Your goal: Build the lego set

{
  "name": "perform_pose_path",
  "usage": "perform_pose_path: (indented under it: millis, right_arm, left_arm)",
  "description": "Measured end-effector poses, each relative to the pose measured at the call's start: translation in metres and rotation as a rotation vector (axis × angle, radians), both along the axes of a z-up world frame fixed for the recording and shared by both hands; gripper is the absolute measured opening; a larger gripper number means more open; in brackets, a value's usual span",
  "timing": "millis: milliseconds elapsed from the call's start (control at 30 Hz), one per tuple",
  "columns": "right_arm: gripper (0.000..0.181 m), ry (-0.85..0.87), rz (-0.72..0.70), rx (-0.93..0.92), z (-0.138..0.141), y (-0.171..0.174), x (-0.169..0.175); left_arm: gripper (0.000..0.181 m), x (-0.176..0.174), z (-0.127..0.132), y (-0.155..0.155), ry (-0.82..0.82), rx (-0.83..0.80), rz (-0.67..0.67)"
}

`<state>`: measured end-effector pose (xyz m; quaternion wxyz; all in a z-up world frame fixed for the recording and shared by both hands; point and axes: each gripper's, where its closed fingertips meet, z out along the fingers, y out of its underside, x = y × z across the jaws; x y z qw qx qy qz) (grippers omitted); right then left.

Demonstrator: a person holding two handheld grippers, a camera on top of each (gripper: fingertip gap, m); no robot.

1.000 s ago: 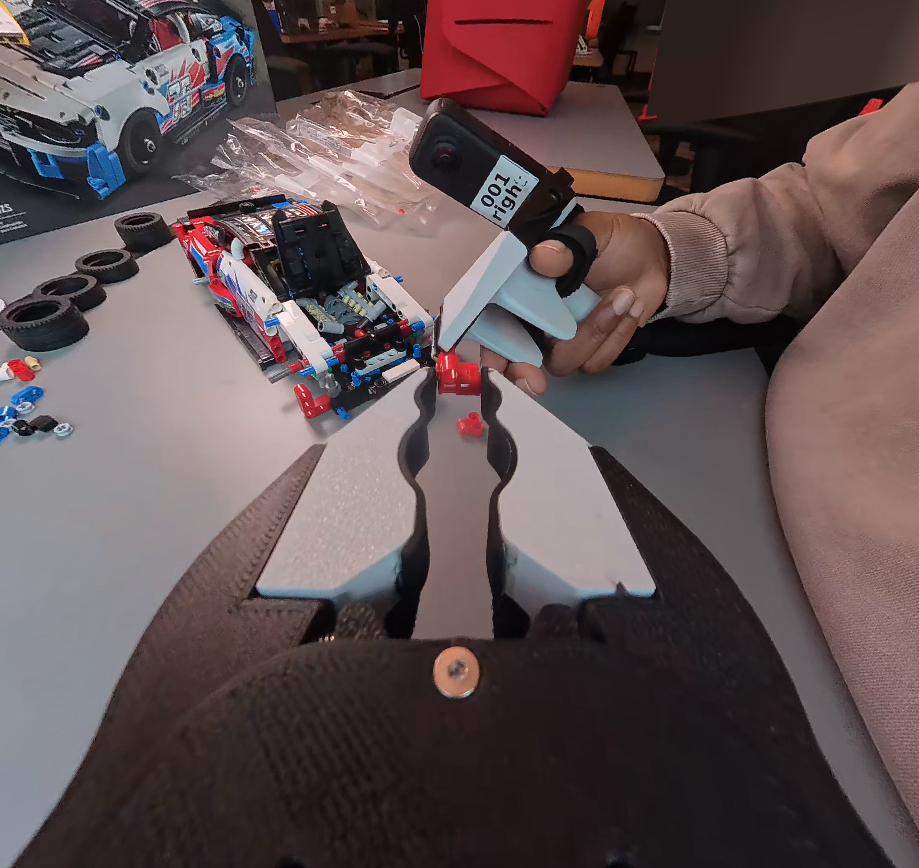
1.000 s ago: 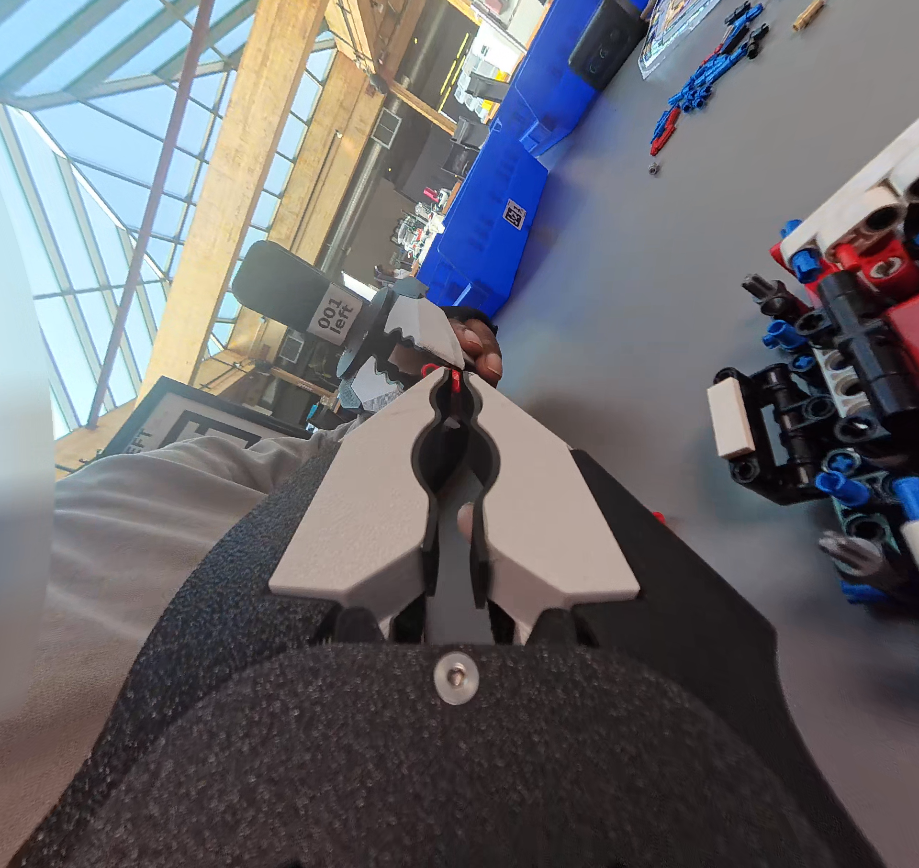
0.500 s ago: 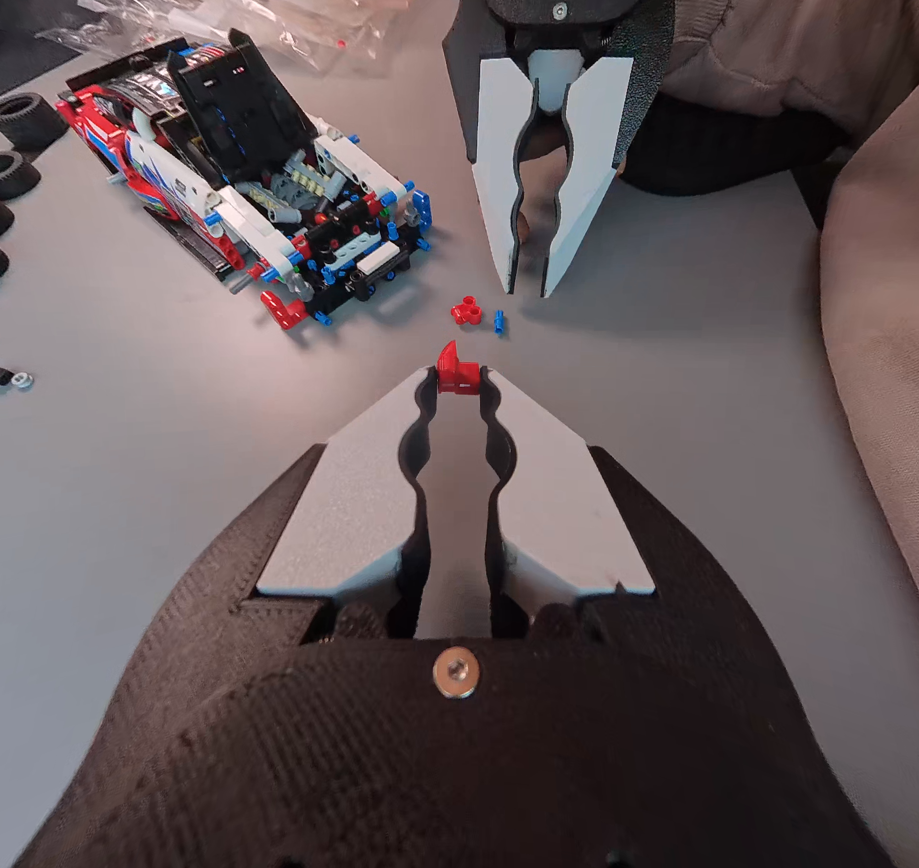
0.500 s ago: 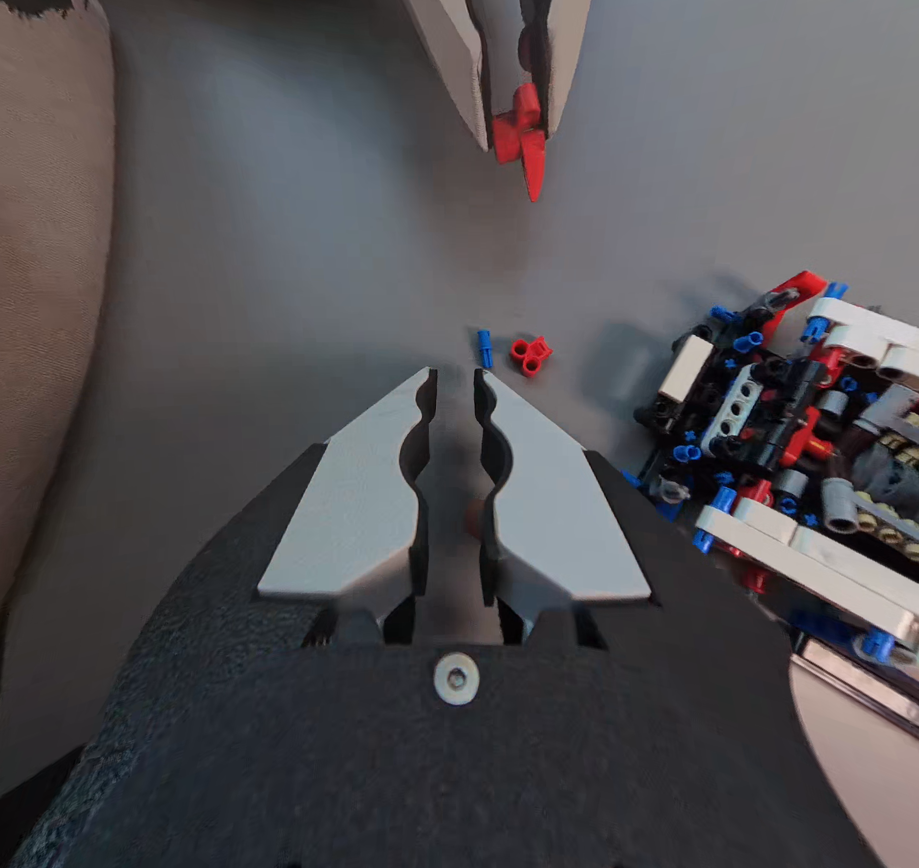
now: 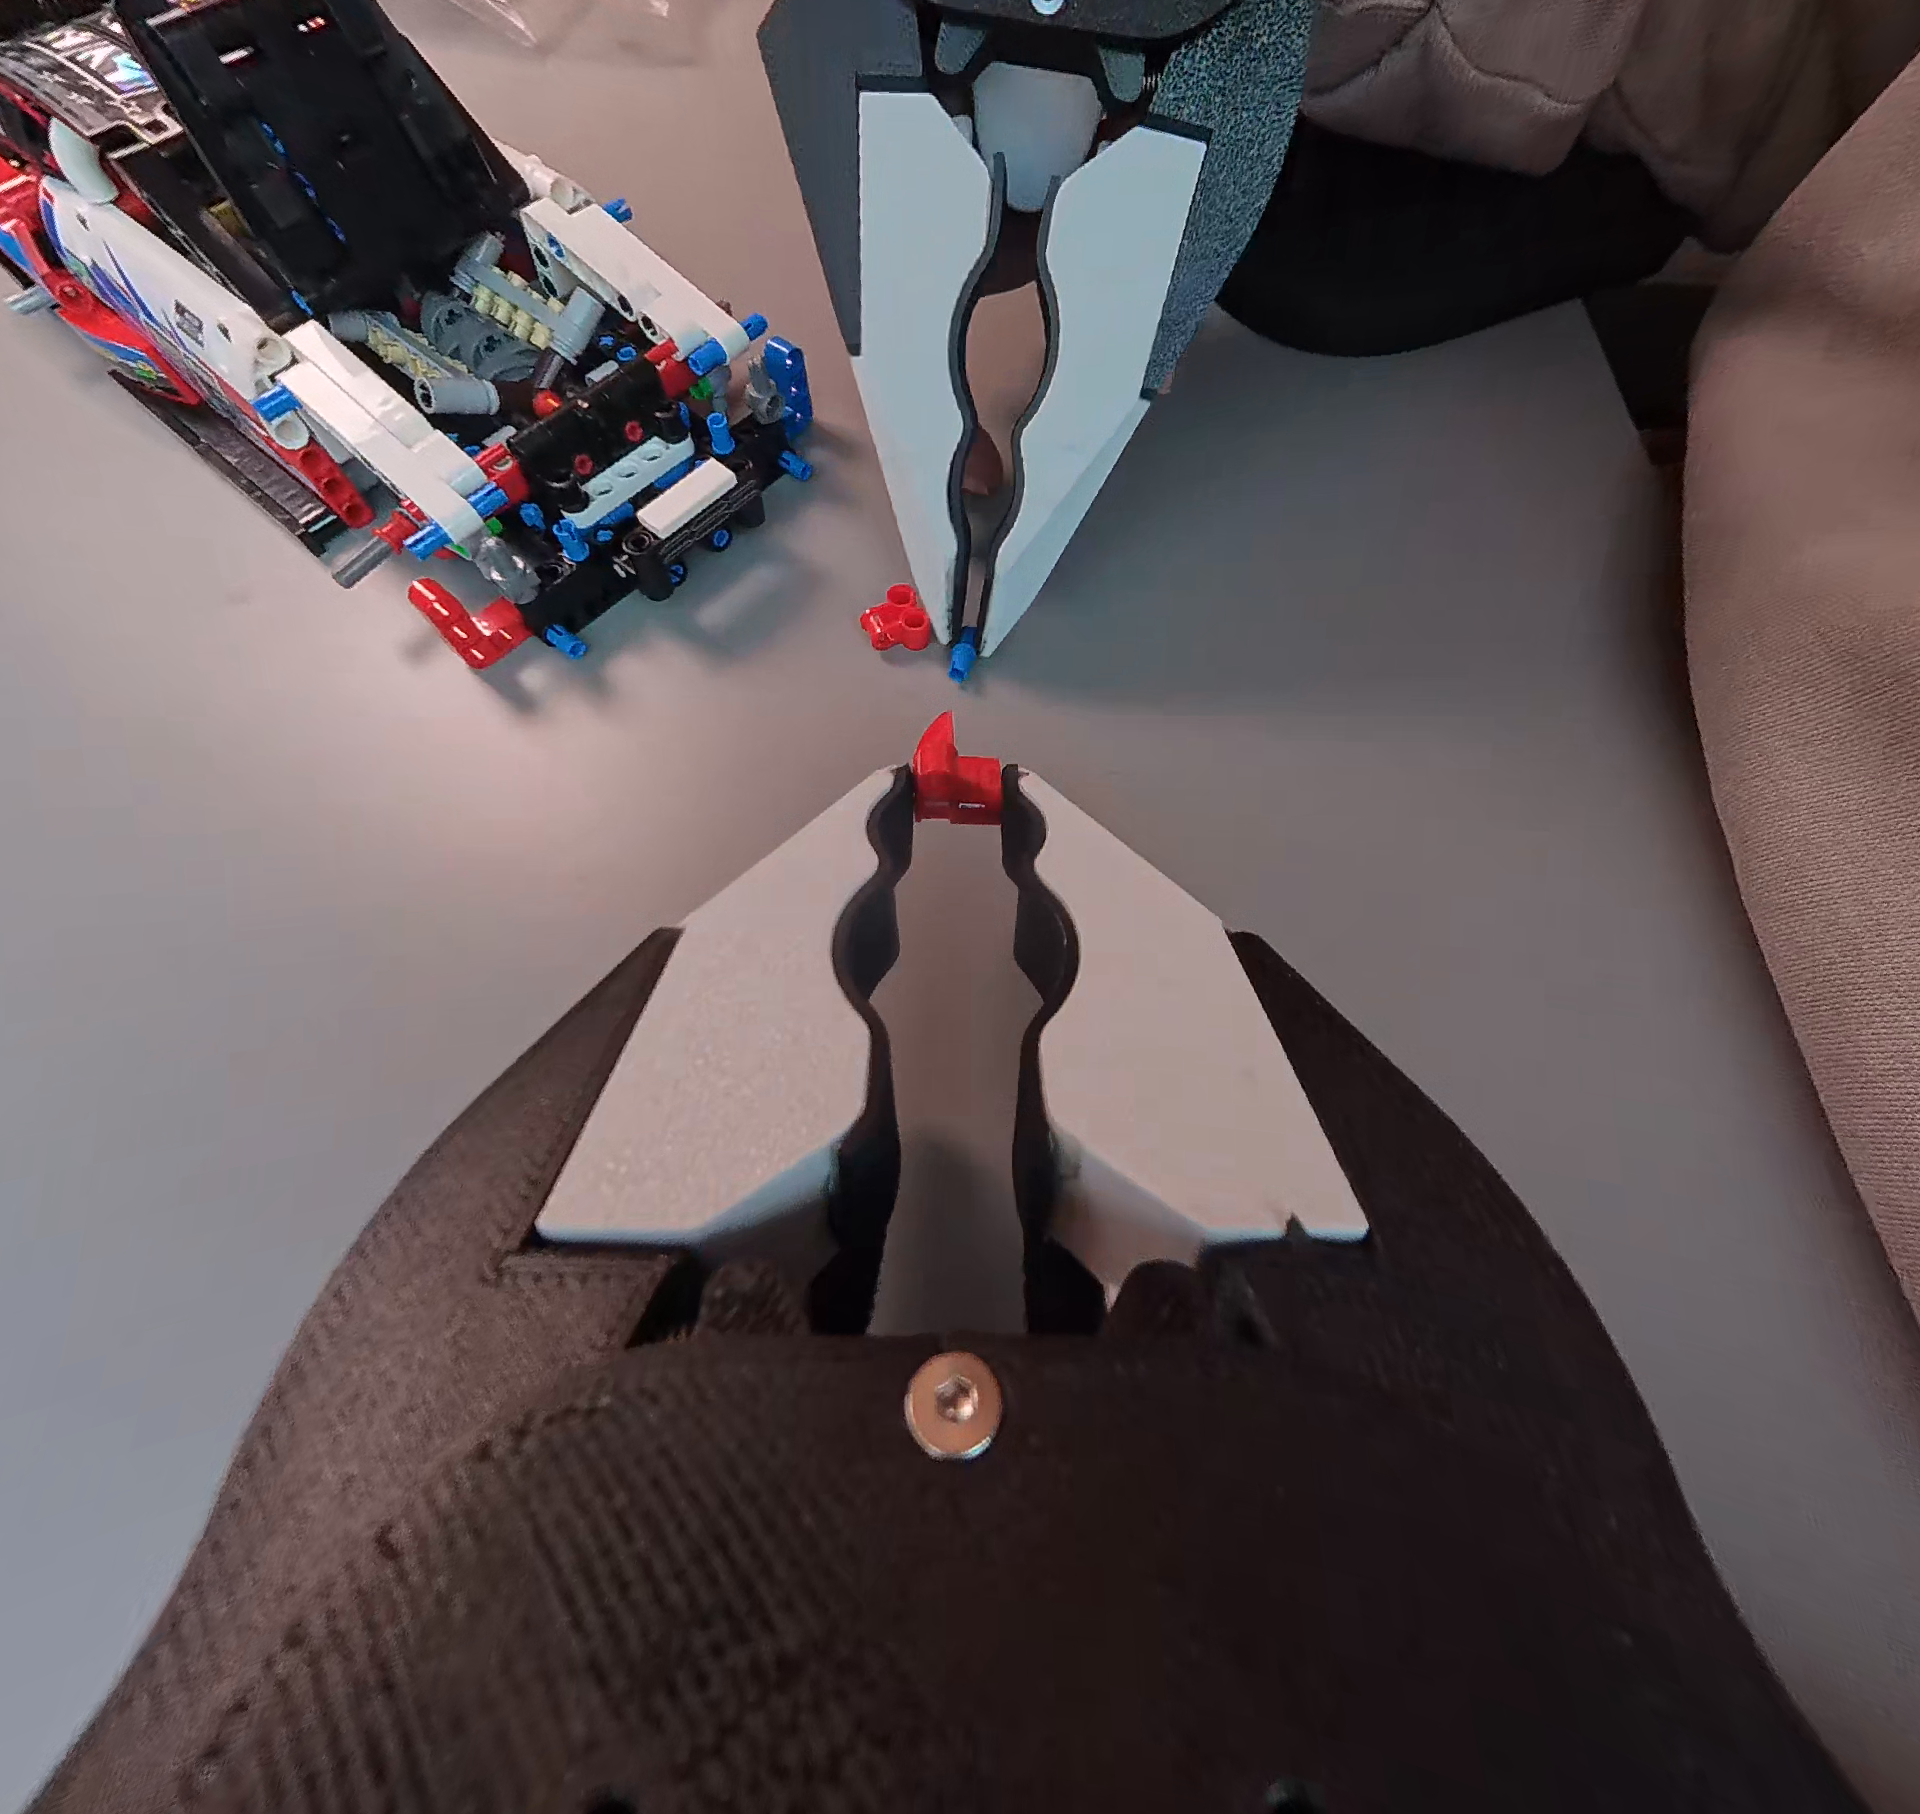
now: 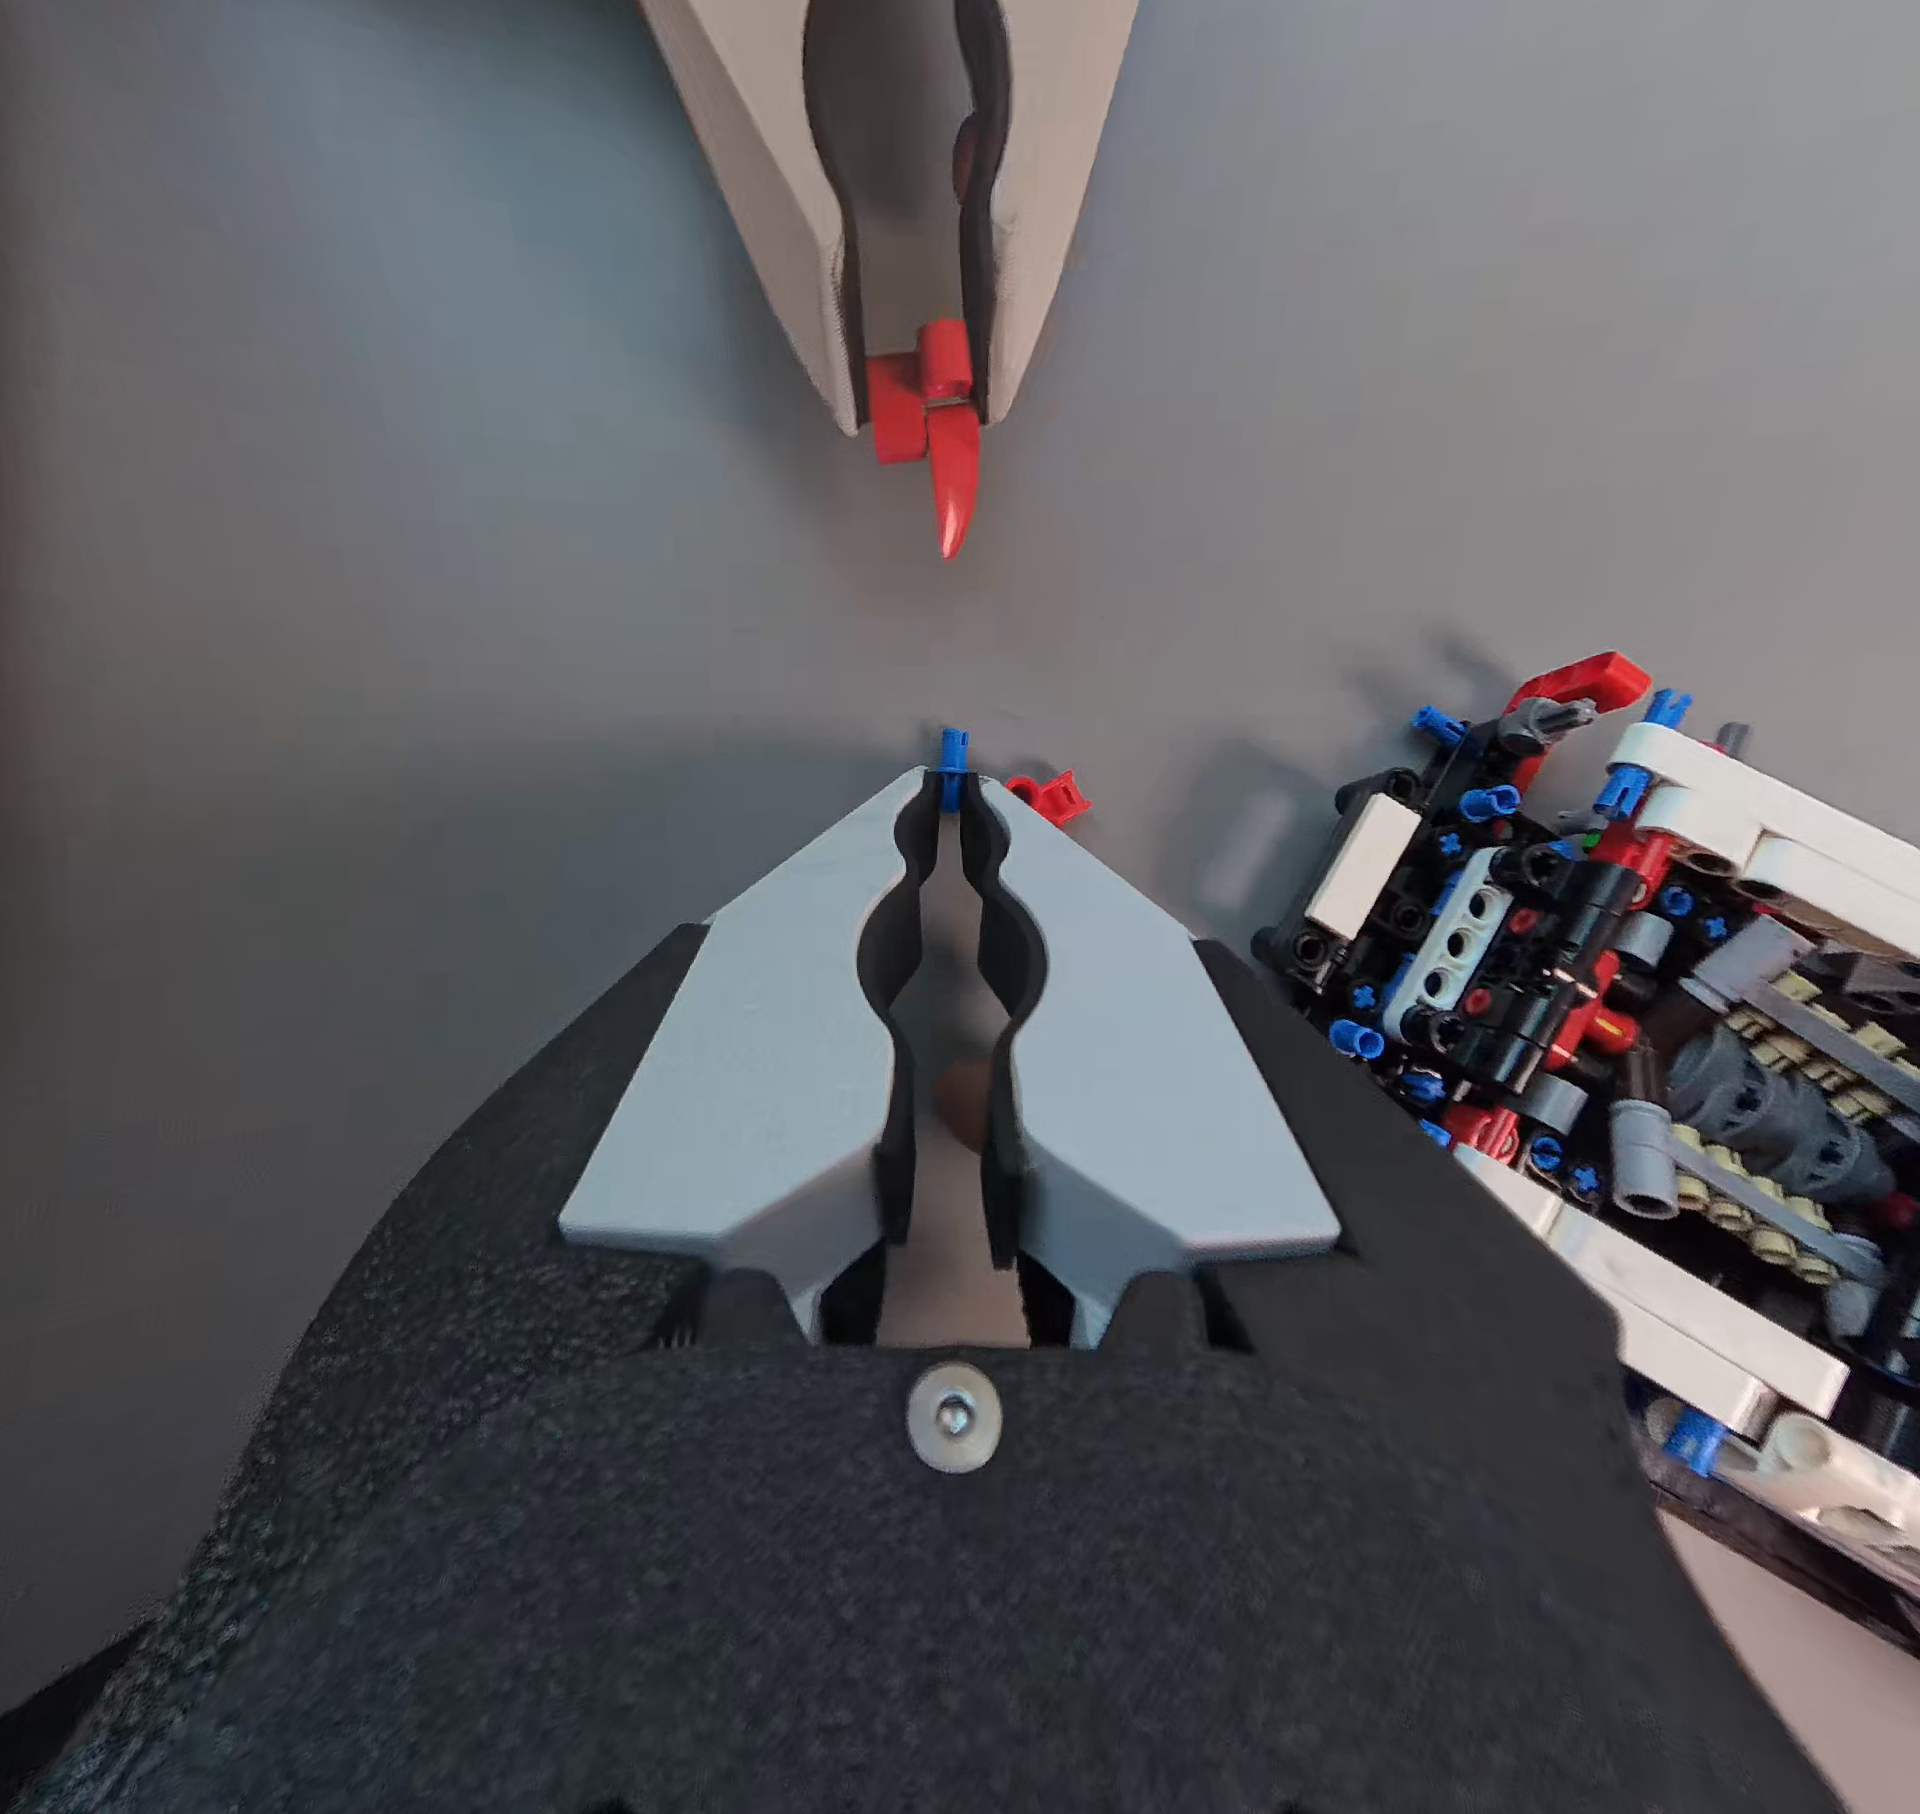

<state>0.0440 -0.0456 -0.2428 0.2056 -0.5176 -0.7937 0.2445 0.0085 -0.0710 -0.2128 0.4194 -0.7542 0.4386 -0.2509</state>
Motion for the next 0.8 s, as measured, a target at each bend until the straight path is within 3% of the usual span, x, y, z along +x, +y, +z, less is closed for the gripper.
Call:
perform_pose_path:
  millis: [33, 200, 433, 800]
  right_arm:
    - [0.001, 0.045, -0.007, -0.022, 0.004, -0.002, -0.004]
    - [0.001, 0.21, 0.025, -0.108, 0.038, -0.024, -0.019]
    - [0.001, 0.198, 0.03, -0.109, 0.026, -0.032, -0.02]
    - [0.0, 0.188, 0.126, 0.035, 0.02, -0.039, -0.013]
  left_arm:
    - [0.014, 0.002, 0.0, -0.001, 0.001, 0.005, -0.007]
    - [0.014, 0.012, 0.003, -0.005, 0.01, 0.052, -0.047]
    - [0.014, 0.02, -0.007, -0.011, 0.03, 0.032, -0.094]
    - [0.014, 0.027, -0.02, -0.016, 0.117, -0.029, -0.101]
